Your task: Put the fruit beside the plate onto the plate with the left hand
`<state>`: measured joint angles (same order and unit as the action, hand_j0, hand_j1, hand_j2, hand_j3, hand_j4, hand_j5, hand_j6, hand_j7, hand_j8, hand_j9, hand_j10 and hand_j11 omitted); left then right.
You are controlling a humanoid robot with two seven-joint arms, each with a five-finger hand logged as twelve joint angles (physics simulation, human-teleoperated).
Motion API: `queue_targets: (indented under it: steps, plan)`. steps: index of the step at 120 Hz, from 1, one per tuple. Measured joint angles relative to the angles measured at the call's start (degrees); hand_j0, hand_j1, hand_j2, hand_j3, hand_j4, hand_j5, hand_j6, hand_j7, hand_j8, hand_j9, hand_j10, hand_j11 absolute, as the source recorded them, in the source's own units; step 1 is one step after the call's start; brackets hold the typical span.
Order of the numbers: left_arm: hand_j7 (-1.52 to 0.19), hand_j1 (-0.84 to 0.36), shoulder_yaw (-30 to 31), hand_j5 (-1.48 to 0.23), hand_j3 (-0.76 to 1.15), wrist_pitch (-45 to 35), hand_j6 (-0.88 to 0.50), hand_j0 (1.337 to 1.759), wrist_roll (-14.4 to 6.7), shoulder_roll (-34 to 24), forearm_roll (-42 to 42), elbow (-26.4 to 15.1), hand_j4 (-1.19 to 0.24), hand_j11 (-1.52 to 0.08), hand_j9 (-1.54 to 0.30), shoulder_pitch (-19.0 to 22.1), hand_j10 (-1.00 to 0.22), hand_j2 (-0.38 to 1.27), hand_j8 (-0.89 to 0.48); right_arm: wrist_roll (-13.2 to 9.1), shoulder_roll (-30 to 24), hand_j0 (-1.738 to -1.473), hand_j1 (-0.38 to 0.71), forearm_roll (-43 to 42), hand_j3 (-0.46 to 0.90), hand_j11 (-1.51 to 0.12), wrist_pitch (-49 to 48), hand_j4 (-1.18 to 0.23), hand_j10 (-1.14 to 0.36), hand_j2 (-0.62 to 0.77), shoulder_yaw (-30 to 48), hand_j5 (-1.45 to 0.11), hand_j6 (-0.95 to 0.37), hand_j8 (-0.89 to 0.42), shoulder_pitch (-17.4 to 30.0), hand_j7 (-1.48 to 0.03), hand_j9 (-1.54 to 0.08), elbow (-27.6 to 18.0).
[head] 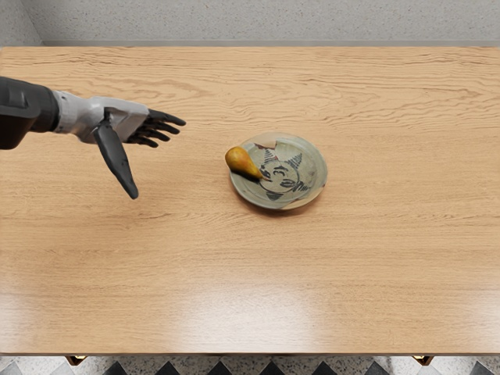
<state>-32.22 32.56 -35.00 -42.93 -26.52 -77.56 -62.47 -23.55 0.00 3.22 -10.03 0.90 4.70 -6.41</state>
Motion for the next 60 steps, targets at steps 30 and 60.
queue_targets:
  steps: [30, 60]
  plan:
    - [-0.03, 0.32, -2.18, -0.03, 0.00, 2.23, -0.03, 1.658, 0.00, -0.67, 3.12, -0.05, -0.02, -0.03, -0.03, 0.15, -0.02, 0.01, -0.02, 0.00, 0.00, -1.658, -0.35, 0.03, 0.00, 0.00, 0.01, 0.00, 0.00, 0.00, 0.07, 0.00, 0.00, 0.00, -0.03, 0.00, 0.00, -0.01]
    - [-0.03, 0.32, -2.38, -0.03, 0.00, 2.44, -0.02, 1.658, 0.00, -0.67, 3.45, -0.04, -0.02, -0.03, -0.03, 0.15, -0.02, 0.01, -0.02, 0.00, 0.00, -1.658, -0.35, 0.03, 0.00, 0.00, 0.01, 0.00, 0.00, 0.00, 0.07, 0.00, 0.00, 0.00, -0.04, 0.00, 0.00, -0.01]
